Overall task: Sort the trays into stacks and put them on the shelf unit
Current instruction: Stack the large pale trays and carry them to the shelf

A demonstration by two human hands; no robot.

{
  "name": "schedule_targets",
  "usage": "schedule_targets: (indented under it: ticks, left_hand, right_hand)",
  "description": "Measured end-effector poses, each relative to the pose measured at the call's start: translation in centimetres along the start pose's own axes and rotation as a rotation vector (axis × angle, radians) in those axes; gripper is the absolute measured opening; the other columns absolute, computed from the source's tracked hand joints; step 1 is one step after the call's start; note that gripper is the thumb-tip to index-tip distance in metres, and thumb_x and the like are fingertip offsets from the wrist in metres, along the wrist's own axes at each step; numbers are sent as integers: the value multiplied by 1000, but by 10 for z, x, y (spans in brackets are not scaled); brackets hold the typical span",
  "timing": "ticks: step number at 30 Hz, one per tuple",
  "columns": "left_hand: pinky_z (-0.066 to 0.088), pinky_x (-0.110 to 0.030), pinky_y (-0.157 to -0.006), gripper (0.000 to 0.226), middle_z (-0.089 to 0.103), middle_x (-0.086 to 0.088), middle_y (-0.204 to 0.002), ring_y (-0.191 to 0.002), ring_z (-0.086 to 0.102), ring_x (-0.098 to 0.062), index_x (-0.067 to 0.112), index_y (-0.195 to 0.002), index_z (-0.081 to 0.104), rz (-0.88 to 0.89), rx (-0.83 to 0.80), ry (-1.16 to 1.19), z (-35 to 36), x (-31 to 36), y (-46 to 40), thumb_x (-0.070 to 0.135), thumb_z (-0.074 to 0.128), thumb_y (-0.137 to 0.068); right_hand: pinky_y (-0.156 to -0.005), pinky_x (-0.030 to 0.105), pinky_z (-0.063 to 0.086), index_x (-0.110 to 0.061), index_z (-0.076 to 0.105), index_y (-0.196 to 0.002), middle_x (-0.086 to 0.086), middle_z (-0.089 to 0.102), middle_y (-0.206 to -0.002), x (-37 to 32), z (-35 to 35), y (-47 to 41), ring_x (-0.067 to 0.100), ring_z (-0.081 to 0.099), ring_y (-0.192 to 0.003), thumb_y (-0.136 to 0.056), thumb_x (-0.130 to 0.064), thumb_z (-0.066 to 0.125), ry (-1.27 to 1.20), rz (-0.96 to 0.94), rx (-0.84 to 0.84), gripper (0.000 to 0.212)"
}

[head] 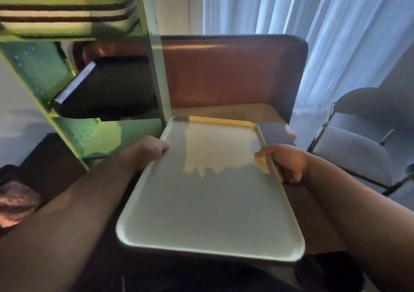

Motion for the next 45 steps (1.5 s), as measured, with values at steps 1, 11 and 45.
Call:
schedule_targets:
  ticks: [1,11,45]
  left_hand:
    - [46,-29,-57,30,64,-16,-78,-61,57,-22,-12,-109,68,-14,17,27,-2,-5,3,14,56,-101]
    - [52,-27,-57,34,61,-13,-71,-59,59,-25,3,-66,59,-174,98,43,-33,-57,39,9,58,-100]
    - [48,-48,-102,13,66,-19,-117,-103,63,-38,17,-84,75,-282,144,420,-195,-214,-89,29,70,-87]
  right_hand:
    - [-67,32,45,4,63,-111,23,55,-89,-2,8,10,39,53,-70,-47,-33,85,33,10,0,77]
    - [-82,41,59,10,68,-114,26,71,-106,-4,64,22,36,73,-84,-88,-12,51,1,-22,-323,38]
    - [-80,51,60,5,67,-107,25,73,-97,-70,268,-46,40,73,-83,-83,-15,70,-30,-67,54,32]
Point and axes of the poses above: each hand's wrist, its own y-axis away from the middle knuckle, its own z-axis out of the palm, x = y × z, the point moved 4 cm from there along -y, towards the middle knuckle
